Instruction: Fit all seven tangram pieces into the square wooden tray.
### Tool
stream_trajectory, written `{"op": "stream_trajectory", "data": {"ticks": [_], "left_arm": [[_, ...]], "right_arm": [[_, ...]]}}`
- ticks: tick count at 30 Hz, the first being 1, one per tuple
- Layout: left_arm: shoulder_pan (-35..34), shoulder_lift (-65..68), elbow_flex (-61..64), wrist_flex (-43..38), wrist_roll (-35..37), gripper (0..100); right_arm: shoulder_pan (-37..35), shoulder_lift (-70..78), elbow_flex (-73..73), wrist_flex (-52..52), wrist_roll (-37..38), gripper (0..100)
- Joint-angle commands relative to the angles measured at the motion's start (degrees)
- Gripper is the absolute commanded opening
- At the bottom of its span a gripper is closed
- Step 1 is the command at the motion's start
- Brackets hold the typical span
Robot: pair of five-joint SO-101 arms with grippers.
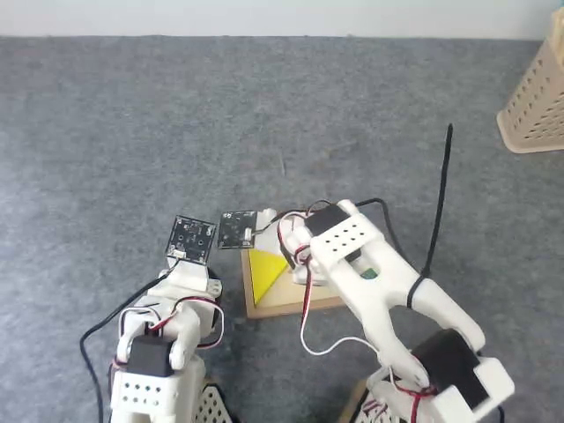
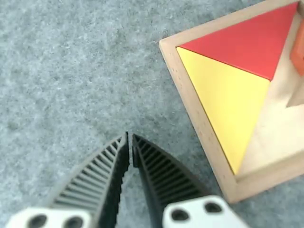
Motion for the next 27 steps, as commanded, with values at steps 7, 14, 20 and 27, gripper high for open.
{"op": "stream_trajectory", "data": {"ticks": [7, 14, 20, 27], "left_arm": [[-0.1, -1.2, -1.1, 0.4, 0.4, 1], [-0.1, -1.2, -1.1, 0.4, 0.4, 1], [-0.1, -1.2, -1.1, 0.4, 0.4, 1], [-0.1, -1.2, -1.1, 0.4, 0.4, 1]], "right_arm": [[0.6, -0.6, -8.1, -2.0, 15.3, 1.3], [-1.0, -0.5, -7.4, -1.3, 28.4, 1.0], [-5.5, -0.3, -6.5, 4.0, 38.0, 1.0], [-5.7, 6.5, -7.1, 8.0, 43.8, 1.0]]}}
